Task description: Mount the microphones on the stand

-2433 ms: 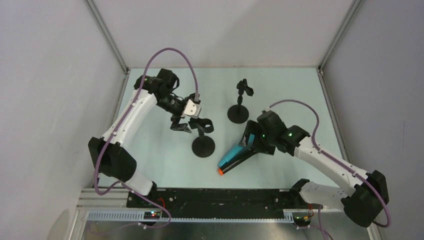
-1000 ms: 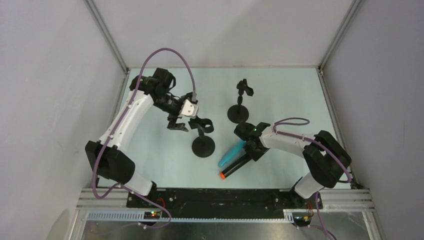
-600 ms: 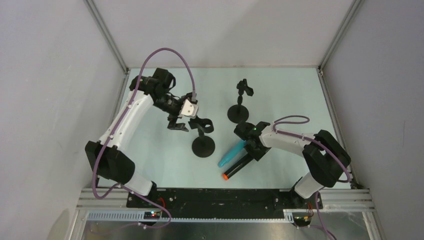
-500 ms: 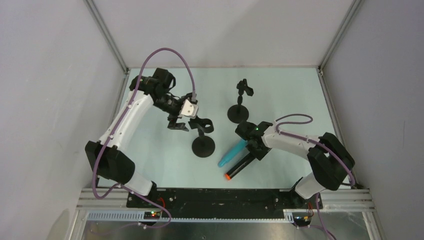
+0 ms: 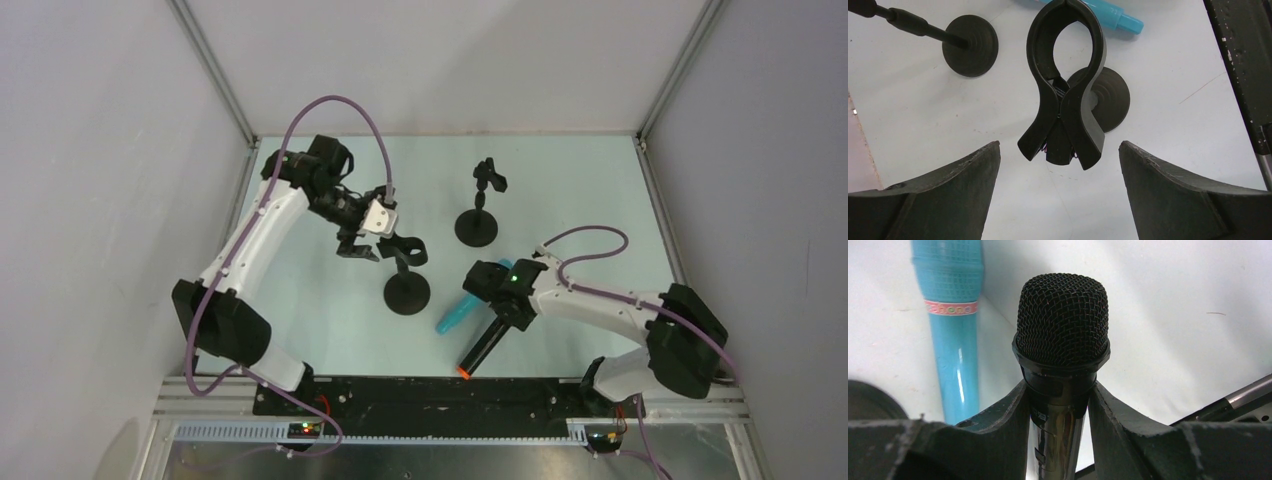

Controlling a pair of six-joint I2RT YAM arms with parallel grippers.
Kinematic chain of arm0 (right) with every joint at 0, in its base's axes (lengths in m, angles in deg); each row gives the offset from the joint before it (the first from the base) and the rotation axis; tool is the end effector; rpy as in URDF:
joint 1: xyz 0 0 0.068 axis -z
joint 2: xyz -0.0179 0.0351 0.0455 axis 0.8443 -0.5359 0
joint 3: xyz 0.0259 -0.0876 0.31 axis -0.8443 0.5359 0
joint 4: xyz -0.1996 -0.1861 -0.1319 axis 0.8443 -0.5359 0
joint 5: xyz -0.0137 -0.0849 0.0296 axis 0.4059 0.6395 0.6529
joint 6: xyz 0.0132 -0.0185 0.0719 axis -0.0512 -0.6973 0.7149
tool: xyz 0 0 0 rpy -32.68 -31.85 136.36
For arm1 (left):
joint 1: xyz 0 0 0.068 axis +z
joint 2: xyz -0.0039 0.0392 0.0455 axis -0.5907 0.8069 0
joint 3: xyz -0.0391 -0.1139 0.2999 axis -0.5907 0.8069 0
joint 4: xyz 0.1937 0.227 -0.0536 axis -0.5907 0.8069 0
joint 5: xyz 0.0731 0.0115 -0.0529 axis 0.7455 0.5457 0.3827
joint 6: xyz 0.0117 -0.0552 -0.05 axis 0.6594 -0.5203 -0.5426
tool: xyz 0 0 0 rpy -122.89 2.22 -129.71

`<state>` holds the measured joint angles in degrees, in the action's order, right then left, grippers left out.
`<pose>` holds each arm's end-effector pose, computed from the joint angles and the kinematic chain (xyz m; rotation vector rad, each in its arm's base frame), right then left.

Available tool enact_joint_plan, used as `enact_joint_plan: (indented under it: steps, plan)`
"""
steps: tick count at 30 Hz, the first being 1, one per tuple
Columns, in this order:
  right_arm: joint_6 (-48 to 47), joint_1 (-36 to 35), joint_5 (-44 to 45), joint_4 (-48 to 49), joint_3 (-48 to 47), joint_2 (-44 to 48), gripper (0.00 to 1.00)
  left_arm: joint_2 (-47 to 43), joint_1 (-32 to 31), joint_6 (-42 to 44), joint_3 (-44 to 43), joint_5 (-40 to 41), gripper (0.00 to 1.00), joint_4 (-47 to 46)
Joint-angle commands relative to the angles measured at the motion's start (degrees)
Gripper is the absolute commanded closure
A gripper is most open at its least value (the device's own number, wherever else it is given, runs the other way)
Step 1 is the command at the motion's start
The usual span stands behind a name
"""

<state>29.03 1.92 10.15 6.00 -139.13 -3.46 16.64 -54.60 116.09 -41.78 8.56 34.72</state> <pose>0.1755 0.2015 0.2071 0.8132 2.5051 -0.1450 0.2925 -0.1451 0.3884 2.0466 1.2924 -0.6499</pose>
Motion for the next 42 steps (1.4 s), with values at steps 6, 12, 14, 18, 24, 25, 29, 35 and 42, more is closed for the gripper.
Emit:
enact_joint_plan:
  steps: [6, 12, 14, 18, 24, 25, 29, 35, 42]
  plan:
    - [2.4, -3.0, 8.5, -2.6, -1.7, 11.0, 1.0, 3.0, -1.6, 2.6, -3.2, 0.4, 0.07, 0.3]
    - [0.7, -3.3, 9.5, -1.9, -2.1, 14.2, 1.0, 3.2, -1.9, 3.7, -2.6, 2.6, 0.26, 0.3]
    - [-0.2, -3.3, 10.3, -1.9, -2.8, 14.8, 1.0, 2.5, -1.9, 4.6, -1.8, 3.0, 0.33, 0.2]
    - [-2.8, -3.3, 12.5, -1.6, -5.3, 16.5, 1.0, 2.1, -1.9, 5.2, -1.1, 2.5, 0.49, 0.2]
    - [-14.9, -4.1, 17.7, 5.9, -8.9, 20.0, 1.0, 0.3, -2.5, 4.9, 0.5, 1.2, 0.61, 0.2]
    - [-19.3, -4.4, 19.3, 8.7, -9.8, 20.4, 1.0, 0.0, -2.6, 4.9, 1.0, 1.1, 0.63, 0.3]
    - [-33.9, -4.5, 23.1, 17.1, -12.7, 21.9, 1.0, -1.6, -3.1, 5.2, 3.4, 0.9, 0.79, 0.3]
    - [-53.8, -4.7, 24.6, 31.7, -16.6, 22.1, 1.0, -0.7, -3.2, 1.5, 3.0, 1.0, 1.0, 0.2]
    - [-77.1, -5.4, 22.2, 51.3, -18.3, 20.7, 1.0, -1.4, -3.2, -10.1, 3.4, 2.1, 1.0, -4.5]
